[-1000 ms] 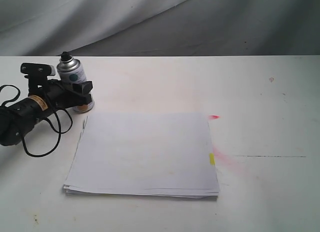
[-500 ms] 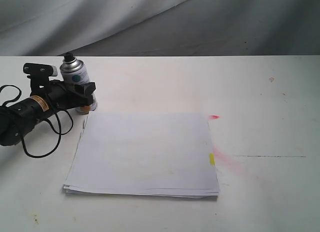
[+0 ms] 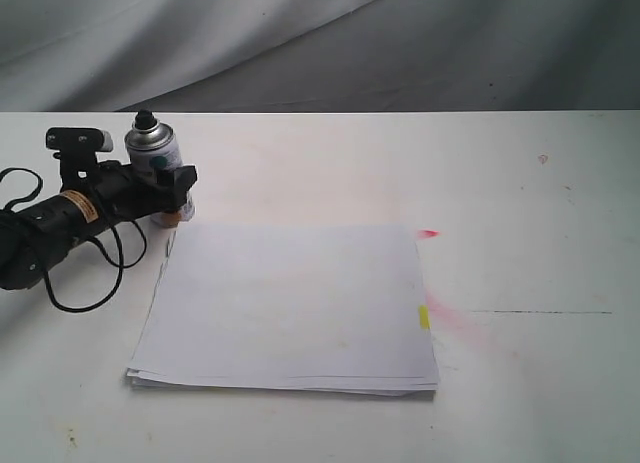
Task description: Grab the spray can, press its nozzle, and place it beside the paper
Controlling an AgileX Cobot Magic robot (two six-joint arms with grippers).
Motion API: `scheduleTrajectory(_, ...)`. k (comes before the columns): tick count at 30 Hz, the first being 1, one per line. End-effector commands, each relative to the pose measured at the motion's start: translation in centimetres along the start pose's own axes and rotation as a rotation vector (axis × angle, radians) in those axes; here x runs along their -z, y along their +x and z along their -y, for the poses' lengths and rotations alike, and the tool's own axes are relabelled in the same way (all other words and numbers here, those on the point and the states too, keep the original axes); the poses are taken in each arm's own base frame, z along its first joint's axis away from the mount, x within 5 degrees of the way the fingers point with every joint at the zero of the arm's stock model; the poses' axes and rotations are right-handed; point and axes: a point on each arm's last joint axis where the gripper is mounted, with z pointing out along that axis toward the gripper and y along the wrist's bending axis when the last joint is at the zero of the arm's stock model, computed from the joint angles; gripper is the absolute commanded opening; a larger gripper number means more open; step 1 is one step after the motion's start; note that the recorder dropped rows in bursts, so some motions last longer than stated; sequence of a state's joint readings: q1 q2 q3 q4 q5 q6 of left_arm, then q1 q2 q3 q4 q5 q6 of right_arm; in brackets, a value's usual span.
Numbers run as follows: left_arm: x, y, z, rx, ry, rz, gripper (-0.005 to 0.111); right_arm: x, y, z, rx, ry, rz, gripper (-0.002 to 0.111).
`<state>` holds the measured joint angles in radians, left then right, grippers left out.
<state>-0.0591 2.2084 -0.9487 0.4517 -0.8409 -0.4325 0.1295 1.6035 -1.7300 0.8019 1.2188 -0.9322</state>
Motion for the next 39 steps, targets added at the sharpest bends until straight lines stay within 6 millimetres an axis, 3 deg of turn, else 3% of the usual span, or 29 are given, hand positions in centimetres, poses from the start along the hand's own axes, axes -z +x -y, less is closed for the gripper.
scheduleTrajectory(1, 0.3, -0.6, 0.3, 0.001, -0.008, -0.064, 0.095, 0.1, -0.2, -0.2, -0.004, -0.013, 0.016, 0.0)
scheduleTrajectory(6, 1.5, -3.6, 1.2, -0.066, 0.007, -0.051, 0.095, 0.5, -0.4, -0.6, 0.002, -0.011, 0.029, 0.0)
scheduleTrajectory(12, 5.7, -10.6, 3.1, -0.158, -0.026, 0.025, 0.095, 2.8, -1.3, -2.5, 0.051, 0.017, 0.072, 0.0)
scheduleTrajectory(18, 14.2, -18.6, 6.3, -0.127, -0.095, 0.152, 0.095, 6.9, -2.4, -6.0, 0.093, 0.078, 0.133, 0.0)
scheduleTrajectory(22, 21.8, -22.4, 9.7, -0.229, -0.049, 0.321, 0.095, 9.8, -2.6, -8.7, 0.112, 0.139, 0.165, 0.0)
scheduleTrajectory(26, 28.7, -23.2, 12.4, -0.279, -0.02, 0.453, 0.095, 13.2, -2.5, -12.0, 0.135, 0.209, 0.211, 0.0)
scheduleTrajectory(31, 35.4, -20.8, 14.7, -0.245, 0.042, 0.553, 0.088, 16.2, -0.6, -16.3, 0.137, 0.256, 0.257, 0.0)
scheduleTrajectory(34, 38.6, -18.8, 16.0, -0.253, 0.103, 0.606, 0.069, 17.0, 2.5, -19.3, 0.105, 0.254, 0.266, 0.0)
scheduleTrajectory(39, 42.8, -15.5, 17.8, -0.339, 0.192, 0.697, 0.026, 15.5, 9.6, -22.4, 0.008, 0.218, 0.221, 0.0)
